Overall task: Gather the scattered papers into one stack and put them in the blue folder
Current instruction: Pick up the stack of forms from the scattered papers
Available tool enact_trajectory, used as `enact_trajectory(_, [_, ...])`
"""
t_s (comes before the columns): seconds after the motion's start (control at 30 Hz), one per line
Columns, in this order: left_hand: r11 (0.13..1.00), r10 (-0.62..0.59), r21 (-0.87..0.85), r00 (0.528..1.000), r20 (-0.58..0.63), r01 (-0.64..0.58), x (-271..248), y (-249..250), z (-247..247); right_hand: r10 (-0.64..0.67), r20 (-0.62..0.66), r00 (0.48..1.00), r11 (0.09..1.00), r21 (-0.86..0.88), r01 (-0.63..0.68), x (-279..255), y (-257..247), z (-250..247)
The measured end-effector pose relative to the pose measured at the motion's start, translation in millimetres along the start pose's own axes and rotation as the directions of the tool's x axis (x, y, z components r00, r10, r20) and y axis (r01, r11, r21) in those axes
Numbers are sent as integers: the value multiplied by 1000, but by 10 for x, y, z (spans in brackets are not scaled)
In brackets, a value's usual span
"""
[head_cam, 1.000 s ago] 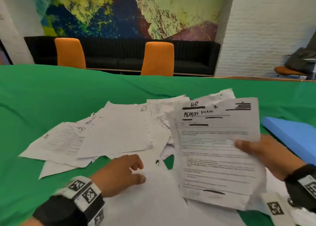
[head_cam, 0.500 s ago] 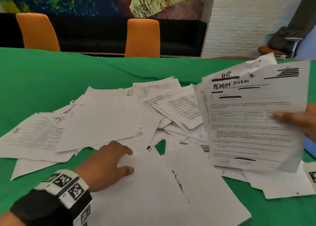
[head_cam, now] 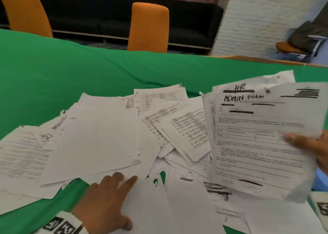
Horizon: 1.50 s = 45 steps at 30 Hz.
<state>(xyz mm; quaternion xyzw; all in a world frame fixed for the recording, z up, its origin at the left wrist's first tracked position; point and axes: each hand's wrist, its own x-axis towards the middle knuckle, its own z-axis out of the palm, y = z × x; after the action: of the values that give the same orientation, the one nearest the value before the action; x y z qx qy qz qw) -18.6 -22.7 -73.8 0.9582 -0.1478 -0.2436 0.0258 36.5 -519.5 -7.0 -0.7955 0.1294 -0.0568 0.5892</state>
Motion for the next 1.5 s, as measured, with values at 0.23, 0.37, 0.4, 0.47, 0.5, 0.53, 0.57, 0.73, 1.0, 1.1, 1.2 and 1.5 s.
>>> enact_trajectory(0.23, [949, 137, -258, 973, -184, -182, 1061, 558, -707, -22, 141, 990, 976, -213, 52, 254, -663, 197])
enact_trajectory(0.37, [950, 304, 122, 940, -155, -288, 1801, 1075, -637, -45, 126, 991, 981, -180, 67, 350, -631, 271])
enact_trajectory(0.4, [949, 292, 163, 948, -125, -270, 1915, 1143, -619, -59, 139, 989, 984, -160, 81, 329, -589, 253])
enact_trajectory(0.47, [949, 268, 199, 957, -107, -244, 2046, 1209, -605, -63, 150, 987, 986, -147, 85, 240, -506, 237])
enact_trajectory(0.5, [948, 273, 204, 953, -135, -243, 2080, 1223, -620, -73, 160, 984, 987, -130, 94, 188, -452, 211])
enact_trajectory(0.53, [949, 285, 190, 942, -178, -252, 2094, 1227, -636, -79, 155, 985, 988, -120, 98, 121, -408, 201])
enact_trajectory(0.57, [950, 297, 163, 931, -211, -266, 2078, 1229, -669, -86, 152, 985, 989, -109, 103, 55, -370, 181])
enact_trajectory(0.73, [965, 261, 64, 945, -196, -253, 1508, 1053, -992, -104, 100, 990, 994, -16, 106, -213, -242, 36])
enact_trajectory(1.0, [776, 438, 585, 868, -234, -234, -89, 492, -393, -92, 13, 996, 978, 188, 88, -607, -89, -70])
enact_trajectory(1.1, [830, 381, 496, 909, -170, -255, -391, 510, 169, -86, -14, 996, 955, 282, 86, -781, -6, 12])
enact_trajectory(1.2, [948, 223, 246, 973, -54, -203, -563, 583, 479, -55, -35, 998, 938, 342, 63, -905, 112, 131])
enact_trajectory(1.5, [991, 17, -121, 960, -281, -53, 115, 370, -179, 155, 126, 980, 952, 246, -182, -1313, 648, 816])
